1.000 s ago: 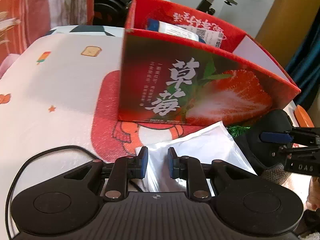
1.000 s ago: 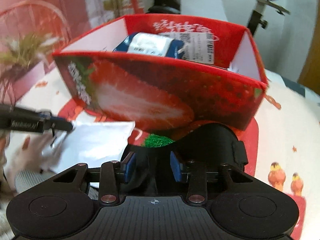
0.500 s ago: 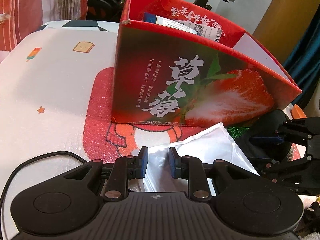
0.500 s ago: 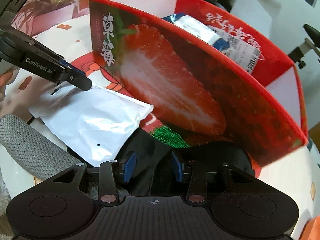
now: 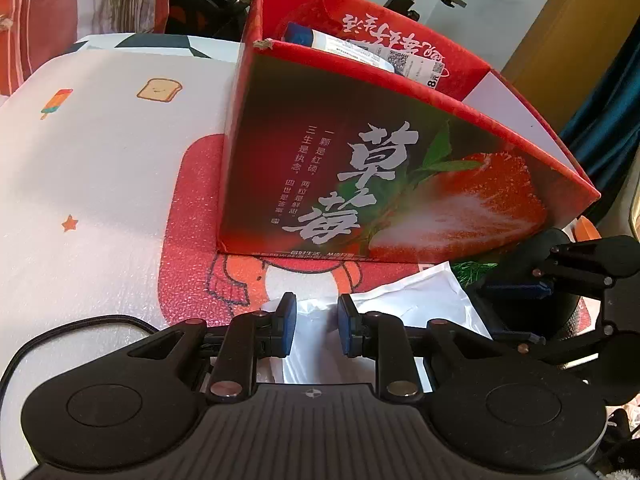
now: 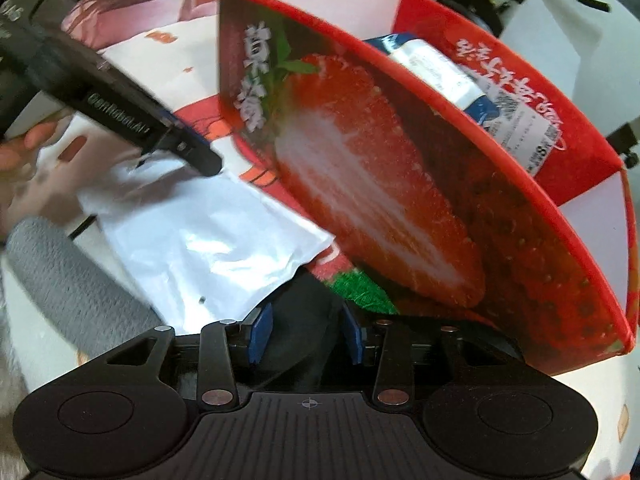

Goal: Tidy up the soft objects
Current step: 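Move both grippers to the white pouch with mint-green cable beside the box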

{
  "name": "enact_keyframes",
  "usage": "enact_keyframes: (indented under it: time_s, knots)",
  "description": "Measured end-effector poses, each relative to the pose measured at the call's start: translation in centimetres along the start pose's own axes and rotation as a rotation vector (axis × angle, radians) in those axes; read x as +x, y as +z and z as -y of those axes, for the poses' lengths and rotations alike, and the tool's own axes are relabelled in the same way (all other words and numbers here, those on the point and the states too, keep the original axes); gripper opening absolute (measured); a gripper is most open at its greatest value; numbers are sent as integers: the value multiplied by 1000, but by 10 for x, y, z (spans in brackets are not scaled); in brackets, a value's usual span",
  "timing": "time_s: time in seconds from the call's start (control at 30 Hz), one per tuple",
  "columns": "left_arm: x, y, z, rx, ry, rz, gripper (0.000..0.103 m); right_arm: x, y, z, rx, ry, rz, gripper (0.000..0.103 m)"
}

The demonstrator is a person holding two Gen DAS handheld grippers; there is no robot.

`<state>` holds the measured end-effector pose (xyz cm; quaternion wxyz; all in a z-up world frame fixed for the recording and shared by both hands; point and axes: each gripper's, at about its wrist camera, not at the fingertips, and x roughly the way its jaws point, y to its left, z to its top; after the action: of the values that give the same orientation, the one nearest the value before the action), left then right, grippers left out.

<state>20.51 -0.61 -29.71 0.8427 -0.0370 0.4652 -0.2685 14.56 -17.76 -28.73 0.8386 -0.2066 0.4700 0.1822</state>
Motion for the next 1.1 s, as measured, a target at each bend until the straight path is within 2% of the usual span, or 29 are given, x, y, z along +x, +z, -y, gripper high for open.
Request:
enact_keyframes:
  time_s: [0.1, 0.33, 0.57, 0.67, 0.8, 1.0, 1.1]
  knots:
    - [-1, -1, 0, 2, -1, 5, 25, -2, -2, -3, -21, 24, -2, 36]
    - [-1, -2, 1, 8, 8, 9, 25, -3, -6, -8, -45, 40, 59, 36]
    - [0, -1, 3, 18, 12, 7, 25, -10, -11, -26, -214, -24, 114, 37]
    - [0, 0, 4, 26, 15, 5, 25, -11, -10, -32, -265, -26, 137, 47]
    - [1, 0, 6, 36, 17, 3, 25, -11, -7, -45, -397, -66, 164, 48]
    - [3, 3, 6, 41, 14, -4, 25, -6, 2, -42, -388, -50, 178, 46]
    - [3, 2, 7, 39, 14, -1, 25, -1, 2, -39, -360, -32, 186, 37]
